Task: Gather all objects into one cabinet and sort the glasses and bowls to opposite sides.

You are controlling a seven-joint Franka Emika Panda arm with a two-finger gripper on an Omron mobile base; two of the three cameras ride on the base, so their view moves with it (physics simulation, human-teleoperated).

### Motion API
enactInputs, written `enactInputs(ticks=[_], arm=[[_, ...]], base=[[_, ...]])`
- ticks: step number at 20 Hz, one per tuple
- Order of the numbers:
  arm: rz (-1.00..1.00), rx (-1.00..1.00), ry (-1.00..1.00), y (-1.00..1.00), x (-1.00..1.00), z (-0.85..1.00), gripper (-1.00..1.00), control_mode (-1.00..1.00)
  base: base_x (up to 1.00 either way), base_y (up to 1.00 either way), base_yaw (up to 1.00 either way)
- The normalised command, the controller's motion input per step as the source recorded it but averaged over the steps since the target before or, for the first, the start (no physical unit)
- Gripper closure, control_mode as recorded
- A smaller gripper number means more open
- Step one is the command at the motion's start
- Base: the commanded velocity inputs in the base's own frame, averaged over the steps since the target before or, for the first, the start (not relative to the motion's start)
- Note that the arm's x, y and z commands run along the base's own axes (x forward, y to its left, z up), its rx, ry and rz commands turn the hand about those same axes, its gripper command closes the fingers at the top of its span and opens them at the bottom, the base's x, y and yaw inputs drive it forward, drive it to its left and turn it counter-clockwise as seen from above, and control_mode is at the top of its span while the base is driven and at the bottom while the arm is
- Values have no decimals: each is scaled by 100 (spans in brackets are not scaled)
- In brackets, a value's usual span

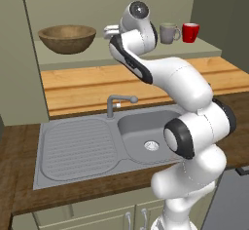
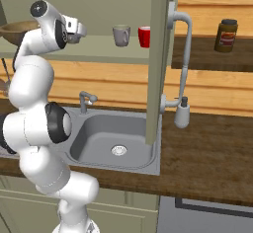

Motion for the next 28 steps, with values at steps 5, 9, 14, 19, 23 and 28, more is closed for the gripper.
enactInputs(ticks=[5, 9, 14, 19, 23, 28], arm=[[0, 0, 0, 3, 9, 0, -100, -100], [0, 0, 0, 3, 9, 0, -100, -100], [0, 0, 0, 0, 13, 0, -100, -100], [0, 0, 0, 0, 1, 0, -100, -100], [0, 0, 0, 0, 0, 0, 100, -100], [0, 0, 0, 0, 0, 0, 100, -100]], base=[[0, 0, 0], [0, 0, 0], [0, 0, 0], [0, 0, 0], [0, 0, 0], [0, 0, 0]])
